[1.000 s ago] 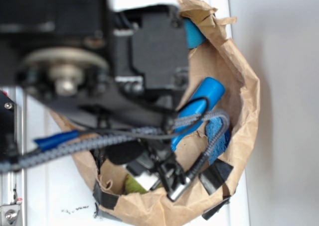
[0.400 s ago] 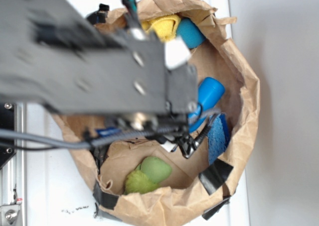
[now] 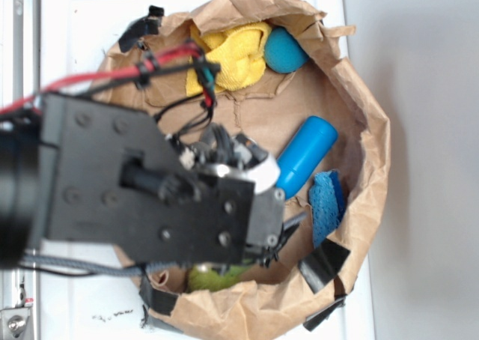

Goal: Grab the green animal.

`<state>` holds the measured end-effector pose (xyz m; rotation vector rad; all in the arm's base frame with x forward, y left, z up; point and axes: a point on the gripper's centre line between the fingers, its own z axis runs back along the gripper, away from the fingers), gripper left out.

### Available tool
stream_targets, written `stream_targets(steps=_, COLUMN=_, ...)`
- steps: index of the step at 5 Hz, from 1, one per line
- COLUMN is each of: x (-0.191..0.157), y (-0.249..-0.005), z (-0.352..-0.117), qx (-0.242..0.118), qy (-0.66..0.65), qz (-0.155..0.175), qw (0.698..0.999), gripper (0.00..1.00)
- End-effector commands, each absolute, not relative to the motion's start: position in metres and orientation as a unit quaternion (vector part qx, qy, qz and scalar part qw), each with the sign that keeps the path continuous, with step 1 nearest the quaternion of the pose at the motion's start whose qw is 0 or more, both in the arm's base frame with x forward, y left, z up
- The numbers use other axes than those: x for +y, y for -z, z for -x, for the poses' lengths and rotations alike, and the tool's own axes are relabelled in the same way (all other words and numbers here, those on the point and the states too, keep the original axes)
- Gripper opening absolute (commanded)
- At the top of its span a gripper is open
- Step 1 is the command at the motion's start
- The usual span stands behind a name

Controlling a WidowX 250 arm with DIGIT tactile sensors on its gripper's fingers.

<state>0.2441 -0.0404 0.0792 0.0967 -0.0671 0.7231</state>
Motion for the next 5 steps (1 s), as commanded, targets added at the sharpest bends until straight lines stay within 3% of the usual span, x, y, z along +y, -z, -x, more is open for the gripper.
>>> stream_targets(steps=1, x=-0.063, y=-0.077, z=-0.246, qx=-0.014, qy=-0.373, qz=0.033, qw=0.927, gripper=1.0)
stream_targets(steps=2, x=-0.07, y=-0.079, z=-0.248, qx=-0.011, qy=-0.371, qz=0.059, qw=0.927, gripper=1.0)
stream_targets(steps=5, x=-0.091, y=-0.047, z=-0.259, qx=0.009, qy=-0.377, qz=0.015, qw=0.926, gripper=1.0)
